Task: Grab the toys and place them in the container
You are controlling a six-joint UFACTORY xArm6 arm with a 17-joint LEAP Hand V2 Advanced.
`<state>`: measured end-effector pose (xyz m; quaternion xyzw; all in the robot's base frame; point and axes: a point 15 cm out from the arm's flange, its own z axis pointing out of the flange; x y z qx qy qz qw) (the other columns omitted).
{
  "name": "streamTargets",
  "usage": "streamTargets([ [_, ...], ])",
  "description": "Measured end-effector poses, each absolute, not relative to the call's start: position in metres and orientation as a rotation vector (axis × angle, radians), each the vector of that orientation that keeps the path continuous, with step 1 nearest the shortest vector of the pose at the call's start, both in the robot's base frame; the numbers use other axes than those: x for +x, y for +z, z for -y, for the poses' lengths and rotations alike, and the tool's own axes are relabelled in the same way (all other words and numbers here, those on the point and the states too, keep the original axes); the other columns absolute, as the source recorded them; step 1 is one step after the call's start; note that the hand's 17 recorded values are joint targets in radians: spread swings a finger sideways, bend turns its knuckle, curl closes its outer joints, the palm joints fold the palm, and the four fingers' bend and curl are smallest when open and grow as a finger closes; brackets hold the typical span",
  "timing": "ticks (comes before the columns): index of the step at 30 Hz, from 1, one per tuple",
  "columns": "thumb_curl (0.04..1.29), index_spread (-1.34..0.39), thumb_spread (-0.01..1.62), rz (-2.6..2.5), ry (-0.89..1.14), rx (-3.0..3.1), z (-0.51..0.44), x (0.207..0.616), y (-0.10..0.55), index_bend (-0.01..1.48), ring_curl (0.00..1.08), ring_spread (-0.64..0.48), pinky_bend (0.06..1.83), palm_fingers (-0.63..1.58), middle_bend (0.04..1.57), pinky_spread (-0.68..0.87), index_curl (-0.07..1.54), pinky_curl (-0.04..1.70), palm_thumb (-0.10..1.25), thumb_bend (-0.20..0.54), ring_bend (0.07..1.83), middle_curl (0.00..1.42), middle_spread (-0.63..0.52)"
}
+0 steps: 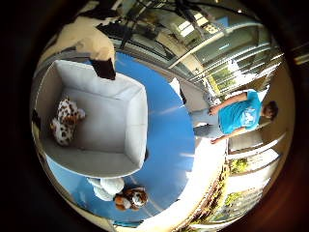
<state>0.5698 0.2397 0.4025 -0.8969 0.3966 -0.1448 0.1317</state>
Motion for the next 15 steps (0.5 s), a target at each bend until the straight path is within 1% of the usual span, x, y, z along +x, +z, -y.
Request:
streamTargets([
  [2, 0.52, -0.43, 1.07, -1.175, -0.401, -2.621, -0.225, 0.557, 0.414, 0.27, 0.35, 0.27, 1.16, 0.02, 0.18, 0.47, 0.15, 0.55, 0.63, -0.037, 0.77, 0.40, 0.02],
  [6, 0.48, -0.33, 1.08, -1.272, -0.329, -2.669, -0.185, 0.530, 0.424, 0.18, 0.33, 0.28, 1.12, 0.04, 0.20, 0.49, 0.17, 0.51, 0.58, -0.045, 0.73, 0.39, 0.04],
  [11, 0.43, -0.26, 1.08, -1.480, -0.226, -2.727, -0.100, 0.502, 0.425, 0.16, 0.31, 0.29, 1.05, 0.04, 0.21, 0.50, 0.19, 0.47, 0.53, -0.042, 0.69, 0.39, 0.07],
  [15, 0.40, -0.23, 1.08, -1.614, -0.245, -2.831, -0.025, 0.493, 0.419, 0.17, 0.30, 0.28, 0.98, 0.01, 0.20, 0.49, 0.21, 0.43, 0.51, -0.040, 0.64, 0.38, 0.09],
])
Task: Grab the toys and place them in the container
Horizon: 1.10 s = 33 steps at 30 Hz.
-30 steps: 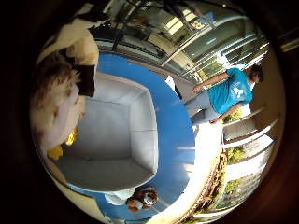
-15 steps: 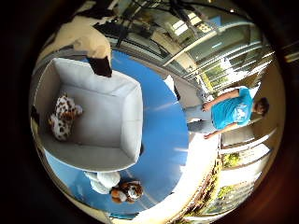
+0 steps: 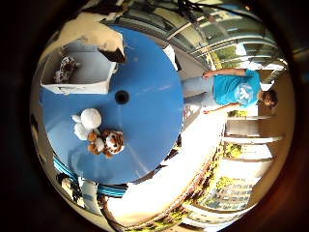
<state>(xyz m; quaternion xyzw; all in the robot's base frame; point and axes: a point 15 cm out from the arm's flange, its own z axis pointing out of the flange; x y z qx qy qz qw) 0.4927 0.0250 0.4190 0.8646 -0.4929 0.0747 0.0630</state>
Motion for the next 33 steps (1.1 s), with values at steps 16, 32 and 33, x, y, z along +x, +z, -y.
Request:
streamTargets([
  [16, 0.34, -0.07, 1.09, 1.505, -0.174, 2.363, 0.091, 0.466, 0.234, 0.16, 0.29, 0.25, 0.83, 0.06, 0.18, 0.45, 0.23, 0.32, 0.51, -0.032, 0.59, 0.35, 0.12],
  [32, 0.35, -0.02, 1.07, 1.322, -0.297, 2.268, 0.062, 0.455, 0.140, 0.18, 0.30, 0.23, 0.72, 0.27, 0.27, 0.40, 0.25, 0.24, 0.64, -0.015, 0.58, 0.36, 0.05],
  [33, 0.35, -0.06, 1.07, 1.309, -0.277, 2.260, 0.062, 0.457, 0.140, 0.17, 0.30, 0.20, 0.73, 0.47, 0.34, 0.39, 0.24, 0.21, 0.66, -0.015, 0.67, 0.38, 0.01],
])
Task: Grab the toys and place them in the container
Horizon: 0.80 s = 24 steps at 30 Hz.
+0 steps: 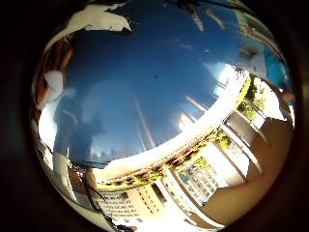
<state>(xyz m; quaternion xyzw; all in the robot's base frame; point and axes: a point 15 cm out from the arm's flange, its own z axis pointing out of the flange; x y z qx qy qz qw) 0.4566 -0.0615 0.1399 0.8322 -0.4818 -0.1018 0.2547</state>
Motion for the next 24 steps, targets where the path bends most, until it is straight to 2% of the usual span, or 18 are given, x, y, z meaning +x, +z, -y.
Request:
streamTargets([
  [2, 0.36, -0.12, 1.07, 1.285, -0.232, 2.245, 0.062, 0.460, 0.141, 0.10, 0.35, 0.17, 0.81, 0.70, 0.50, 0.37, 0.20, 0.23, 0.68, -0.015, 0.84, 0.45, -0.03],
  [4, 0.38, -0.19, 1.06, 1.250, -0.190, 2.237, 0.058, 0.464, 0.143, 0.10, 0.47, 0.12, 0.84, 0.72, 0.67, 0.36, 0.17, 0.27, 0.71, -0.017, 1.09, 0.55, -0.08],
  [8, 0.41, -0.32, 1.04, 1.215, -0.160, 2.230, 0.053, 0.465, 0.149, 0.26, 0.60, 0.04, 0.95, 0.77, 0.84, 0.33, 0.17, 0.33, 0.76, -0.015, 1.31, 0.69, -0.16],
  [13, 0.48, -0.49, 1.01, 1.229, -0.138, 2.243, 0.052, 0.468, 0.157, 0.46, 0.68, -0.03, 1.25, 0.89, 0.98, 0.30, 0.18, 0.46, 0.87, 0.003, 1.39, 0.85, -0.23],
  [17, 0.55, -0.60, 1.01, 1.257, -0.119, 2.267, 0.052, 0.465, 0.164, 0.61, 0.73, -0.07, 1.44, 0.89, 1.06, 0.25, 0.20, 0.57, 0.98, 0.027, 1.42, 0.95, -0.26],
  [20, 0.60, -0.67, 1.03, 1.288, -0.084, 2.300, 0.052, 0.467, 0.172, 0.71, 0.75, -0.09, 1.51, 0.88, 1.10, 0.22, 0.23, 0.63, 1.04, 0.050, 1.45, 1.01, -0.27],
  [24, 0.65, -0.75, 1.05, 1.298, -0.088, 2.302, 0.052, 0.461, 0.186, 0.81, 0.77, -0.10, 1.58, 0.85, 1.14, 0.19, 0.26, 0.69, 1.05, 0.045, 1.49, 1.07, -0.28],
])
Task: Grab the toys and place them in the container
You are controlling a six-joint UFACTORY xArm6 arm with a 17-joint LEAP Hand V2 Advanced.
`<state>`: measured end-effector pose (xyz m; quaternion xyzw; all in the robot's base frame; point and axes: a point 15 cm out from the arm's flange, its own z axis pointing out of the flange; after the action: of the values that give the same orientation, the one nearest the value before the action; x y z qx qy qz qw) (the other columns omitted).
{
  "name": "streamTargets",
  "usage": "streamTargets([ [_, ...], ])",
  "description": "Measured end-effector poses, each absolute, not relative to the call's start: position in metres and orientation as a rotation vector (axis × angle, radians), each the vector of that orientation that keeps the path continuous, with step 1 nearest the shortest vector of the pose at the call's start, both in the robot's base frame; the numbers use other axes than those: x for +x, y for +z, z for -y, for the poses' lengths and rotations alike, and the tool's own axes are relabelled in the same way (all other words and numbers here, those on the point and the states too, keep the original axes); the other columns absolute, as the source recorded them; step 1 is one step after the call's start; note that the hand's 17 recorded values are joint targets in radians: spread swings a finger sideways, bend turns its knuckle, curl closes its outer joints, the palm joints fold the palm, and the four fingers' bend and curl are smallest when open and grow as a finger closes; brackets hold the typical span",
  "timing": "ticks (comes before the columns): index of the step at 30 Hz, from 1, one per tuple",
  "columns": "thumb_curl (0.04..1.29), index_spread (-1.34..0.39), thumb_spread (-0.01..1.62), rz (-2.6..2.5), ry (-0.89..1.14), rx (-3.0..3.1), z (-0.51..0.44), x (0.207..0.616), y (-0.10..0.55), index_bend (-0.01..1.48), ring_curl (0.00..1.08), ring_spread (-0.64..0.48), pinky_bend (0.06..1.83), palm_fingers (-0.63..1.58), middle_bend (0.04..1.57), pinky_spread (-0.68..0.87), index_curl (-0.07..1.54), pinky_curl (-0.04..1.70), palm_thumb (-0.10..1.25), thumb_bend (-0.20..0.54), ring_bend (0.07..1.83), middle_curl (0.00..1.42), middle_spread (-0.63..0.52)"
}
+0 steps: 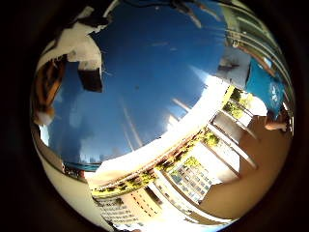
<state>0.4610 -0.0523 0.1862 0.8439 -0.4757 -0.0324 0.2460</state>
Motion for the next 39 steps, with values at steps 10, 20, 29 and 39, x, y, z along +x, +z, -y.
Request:
streamTargets([
  [10, 0.77, -0.88, 1.08, 1.377, -0.217, 2.375, 0.031, 0.421, 0.258, 0.96, 0.81, -0.12, 1.67, 0.76, 1.22, 0.14, 0.37, 0.77, 1.04, 0.009, 1.55, 1.17, -0.29],
  [20, 0.86, -0.94, 1.09, 1.416, -0.068, 2.561, -0.016, 0.419, 0.348, 0.99, 0.83, -0.12, 1.73, 0.70, 1.28, 0.13, 0.53, 0.81, 1.02, -0.009, 1.62, 1.20, -0.29],
  [29, 0.92, -0.98, 1.09, 1.548, 0.044, 2.946, -0.123, 0.460, 0.429, 0.96, 0.83, -0.12, 1.76, 0.65, 1.32, 0.12, 0.71, 0.83, 1.01, -0.009, 1.66, 1.21, -0.28],
  [39, 0.93, -1.00, 1.07, 1.660, 0.265, 3.141, -0.225, 0.555, 0.425, 0.87, 0.82, -0.12, 1.76, 0.58, 1.37, 0.12, 0.95, 0.85, 0.85, -0.041, 1.70, 1.20, -0.27],
])
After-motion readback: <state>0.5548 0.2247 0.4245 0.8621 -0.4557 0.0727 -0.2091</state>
